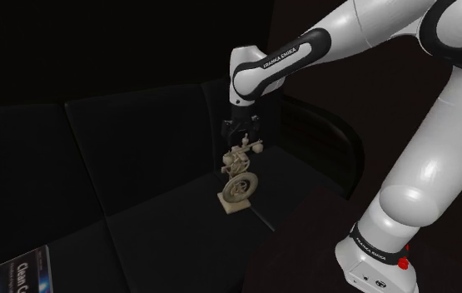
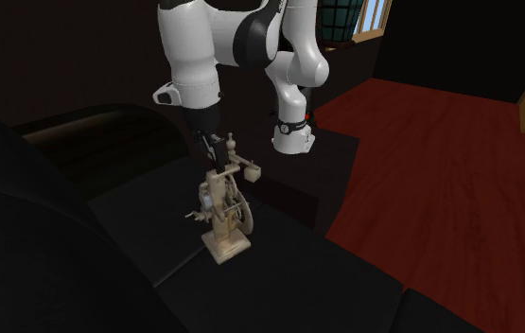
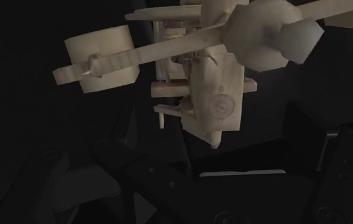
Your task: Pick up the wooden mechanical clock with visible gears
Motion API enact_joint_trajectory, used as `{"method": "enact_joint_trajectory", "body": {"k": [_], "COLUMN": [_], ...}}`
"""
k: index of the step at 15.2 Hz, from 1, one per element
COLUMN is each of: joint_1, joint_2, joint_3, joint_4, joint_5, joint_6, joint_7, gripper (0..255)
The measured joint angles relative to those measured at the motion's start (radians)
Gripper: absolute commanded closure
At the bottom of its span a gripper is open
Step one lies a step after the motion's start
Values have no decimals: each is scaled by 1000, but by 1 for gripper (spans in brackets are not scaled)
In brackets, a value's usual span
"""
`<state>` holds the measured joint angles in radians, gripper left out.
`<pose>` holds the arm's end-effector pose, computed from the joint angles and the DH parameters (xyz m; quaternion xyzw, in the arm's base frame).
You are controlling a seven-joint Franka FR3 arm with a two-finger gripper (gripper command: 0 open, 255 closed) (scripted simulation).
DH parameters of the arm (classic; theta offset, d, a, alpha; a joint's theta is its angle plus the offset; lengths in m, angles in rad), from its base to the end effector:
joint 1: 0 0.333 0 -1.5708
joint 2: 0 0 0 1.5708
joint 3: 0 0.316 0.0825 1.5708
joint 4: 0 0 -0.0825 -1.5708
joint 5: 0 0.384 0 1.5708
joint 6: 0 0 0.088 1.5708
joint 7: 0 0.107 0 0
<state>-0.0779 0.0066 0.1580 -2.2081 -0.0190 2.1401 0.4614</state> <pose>0.5194 0.0408 0.3707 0.9822 -0.1840 -0.0339 0.0170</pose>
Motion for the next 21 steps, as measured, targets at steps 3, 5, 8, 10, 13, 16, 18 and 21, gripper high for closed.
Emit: {"method": "enact_joint_trajectory", "body": {"k": [3, 5, 8, 10, 13, 16, 18, 21], "joint_1": [1, 2, 2, 1, 1, 1, 1, 1], "joint_2": [44, 61, 85, 89, 90, 90, 90, 84], "joint_3": [0, 0, -1, -1, -2, -2, -2, -1], "joint_4": [2, -6, -22, -25, -25, -25, -25, -19], "joint_5": [-13, -17, -23, -24, -25, -25, -25, -23], "joint_6": [39, 65, 104, 111, 113, 113, 113, 99], "joint_7": [20, 26, 31, 30, 30, 30, 30, 29], "gripper": [0, 0, 0, 255, 255, 255, 255, 255]}}
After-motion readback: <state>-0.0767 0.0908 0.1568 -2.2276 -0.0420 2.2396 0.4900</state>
